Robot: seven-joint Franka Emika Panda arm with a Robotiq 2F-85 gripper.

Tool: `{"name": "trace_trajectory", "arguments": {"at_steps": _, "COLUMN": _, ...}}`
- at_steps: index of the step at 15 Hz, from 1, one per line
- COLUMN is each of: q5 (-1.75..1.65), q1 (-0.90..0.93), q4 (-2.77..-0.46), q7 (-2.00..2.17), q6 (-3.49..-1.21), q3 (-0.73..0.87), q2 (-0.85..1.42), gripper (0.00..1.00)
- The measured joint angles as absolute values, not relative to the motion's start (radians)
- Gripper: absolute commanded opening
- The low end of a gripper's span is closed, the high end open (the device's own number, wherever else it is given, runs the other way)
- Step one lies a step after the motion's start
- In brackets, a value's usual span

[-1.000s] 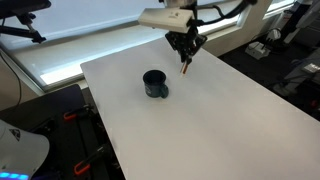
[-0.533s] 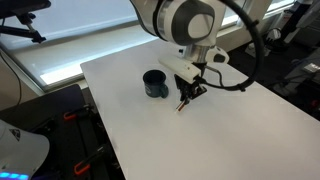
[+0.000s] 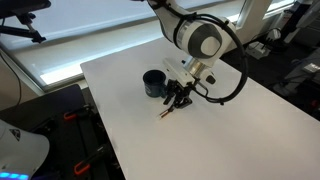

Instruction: Remove the marker from the cup and put it on the table

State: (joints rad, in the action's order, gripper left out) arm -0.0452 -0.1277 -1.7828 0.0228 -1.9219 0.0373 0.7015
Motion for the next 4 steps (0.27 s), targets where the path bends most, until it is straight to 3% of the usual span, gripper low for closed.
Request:
{"name": "trace_trajectory", "arguments": {"at_steps": 1, "q5": -0.037, "q1": -0.126, "q4": -1.756, "q7": 0.046, "q6": -1.893, "q3": 0.038, "q2": 0.718, "gripper": 0.81}}
{"name": "trace_trajectory", "arguments": {"at_steps": 2, "q5": -0.031, "q1": -0.124, "q4": -1.732, "q7": 0.064, "q6": -1.874, "q3": 0.040, "q2": 0.732, "gripper": 0.64}}
{"name": "trace_trajectory", "arguments": {"at_steps": 4, "q5": -0.031, "q1": -0.119, "q4": -1.698, "q7": 0.092, "q6": -1.858, "q3": 0.045, "q2": 0.752, "gripper": 0.80}}
